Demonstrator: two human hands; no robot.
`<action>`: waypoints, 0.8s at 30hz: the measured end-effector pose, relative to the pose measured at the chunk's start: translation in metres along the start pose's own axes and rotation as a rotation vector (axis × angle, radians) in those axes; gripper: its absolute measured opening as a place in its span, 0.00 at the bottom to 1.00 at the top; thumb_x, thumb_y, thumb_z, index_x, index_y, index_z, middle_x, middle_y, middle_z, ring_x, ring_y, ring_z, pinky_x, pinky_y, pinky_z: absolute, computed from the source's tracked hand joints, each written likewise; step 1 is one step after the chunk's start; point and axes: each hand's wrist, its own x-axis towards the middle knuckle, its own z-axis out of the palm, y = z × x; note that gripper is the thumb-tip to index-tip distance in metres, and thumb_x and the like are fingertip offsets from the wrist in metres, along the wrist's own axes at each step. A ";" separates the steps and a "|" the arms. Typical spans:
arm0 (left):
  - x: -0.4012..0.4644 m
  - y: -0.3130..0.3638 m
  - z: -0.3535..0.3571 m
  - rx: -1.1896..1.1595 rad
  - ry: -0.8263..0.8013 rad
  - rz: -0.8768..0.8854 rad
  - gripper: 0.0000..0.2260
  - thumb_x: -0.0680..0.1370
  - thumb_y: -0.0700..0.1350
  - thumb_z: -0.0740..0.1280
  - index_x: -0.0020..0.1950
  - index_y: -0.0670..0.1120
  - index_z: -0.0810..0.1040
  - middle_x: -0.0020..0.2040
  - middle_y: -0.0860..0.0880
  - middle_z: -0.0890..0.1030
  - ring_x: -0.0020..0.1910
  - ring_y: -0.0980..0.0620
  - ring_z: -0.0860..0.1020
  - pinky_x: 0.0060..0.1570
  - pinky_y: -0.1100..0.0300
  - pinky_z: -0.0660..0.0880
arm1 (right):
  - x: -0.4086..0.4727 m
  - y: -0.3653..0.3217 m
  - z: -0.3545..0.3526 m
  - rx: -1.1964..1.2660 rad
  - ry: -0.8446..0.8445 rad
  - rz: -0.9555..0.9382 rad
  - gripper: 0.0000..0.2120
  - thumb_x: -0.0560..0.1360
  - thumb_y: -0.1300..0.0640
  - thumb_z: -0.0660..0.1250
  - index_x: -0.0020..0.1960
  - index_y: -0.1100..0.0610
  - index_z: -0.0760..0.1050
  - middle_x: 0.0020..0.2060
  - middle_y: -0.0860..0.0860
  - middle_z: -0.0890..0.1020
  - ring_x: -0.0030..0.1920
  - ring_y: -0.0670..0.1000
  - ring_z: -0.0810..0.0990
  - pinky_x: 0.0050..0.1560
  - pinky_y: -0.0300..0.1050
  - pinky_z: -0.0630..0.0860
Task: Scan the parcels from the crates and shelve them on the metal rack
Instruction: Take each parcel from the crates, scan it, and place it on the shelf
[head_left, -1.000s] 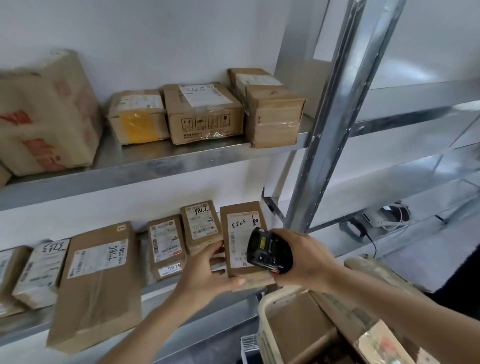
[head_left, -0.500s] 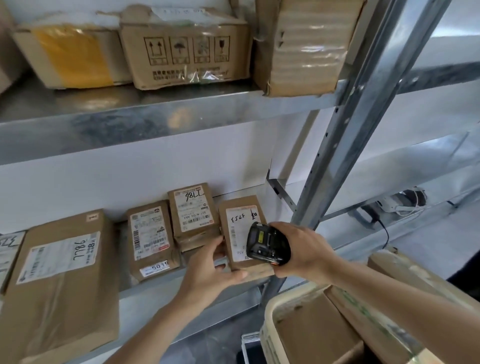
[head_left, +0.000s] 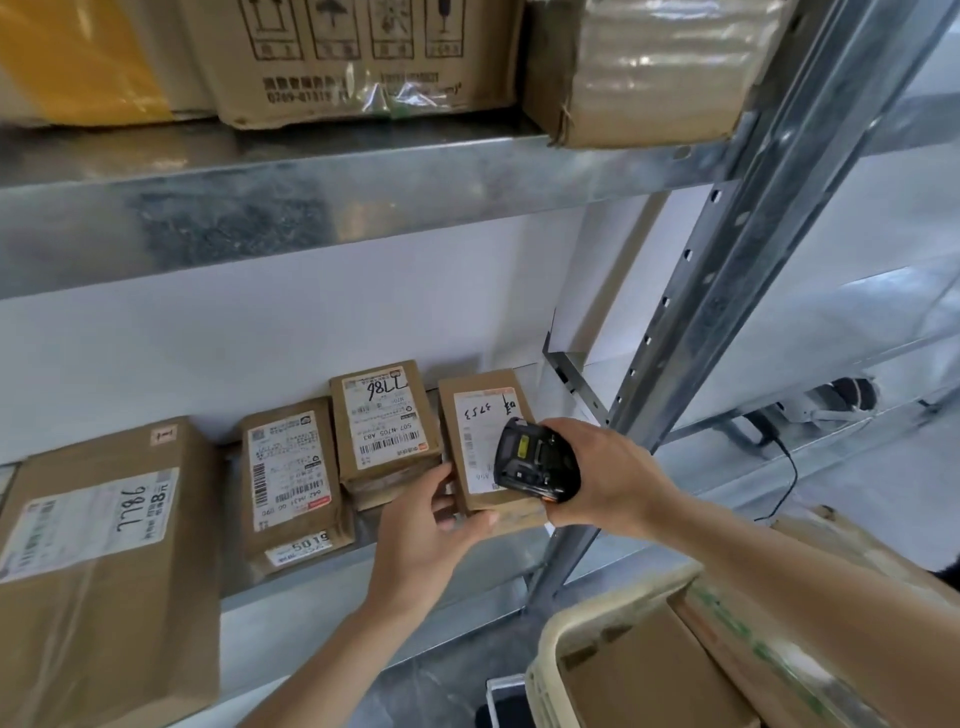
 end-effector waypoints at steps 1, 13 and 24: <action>0.002 0.000 0.002 -0.006 0.015 -0.004 0.27 0.69 0.38 0.81 0.57 0.65 0.76 0.50 0.67 0.84 0.51 0.63 0.83 0.49 0.65 0.81 | 0.003 0.000 -0.001 -0.004 0.003 0.002 0.36 0.62 0.44 0.79 0.67 0.40 0.71 0.49 0.36 0.79 0.48 0.44 0.77 0.44 0.43 0.72; 0.015 -0.013 0.010 -0.008 0.125 -0.004 0.19 0.72 0.39 0.79 0.62 0.47 0.83 0.52 0.57 0.86 0.50 0.62 0.84 0.49 0.67 0.81 | 0.027 -0.006 0.000 -0.019 -0.003 0.030 0.35 0.63 0.49 0.78 0.68 0.45 0.70 0.52 0.40 0.78 0.50 0.48 0.77 0.44 0.45 0.72; 0.021 -0.014 0.017 0.032 0.230 0.023 0.18 0.70 0.45 0.80 0.59 0.48 0.84 0.50 0.59 0.86 0.47 0.63 0.84 0.49 0.65 0.82 | 0.040 -0.008 -0.001 0.007 -0.007 0.035 0.36 0.64 0.49 0.79 0.69 0.47 0.70 0.52 0.42 0.78 0.50 0.49 0.76 0.44 0.44 0.73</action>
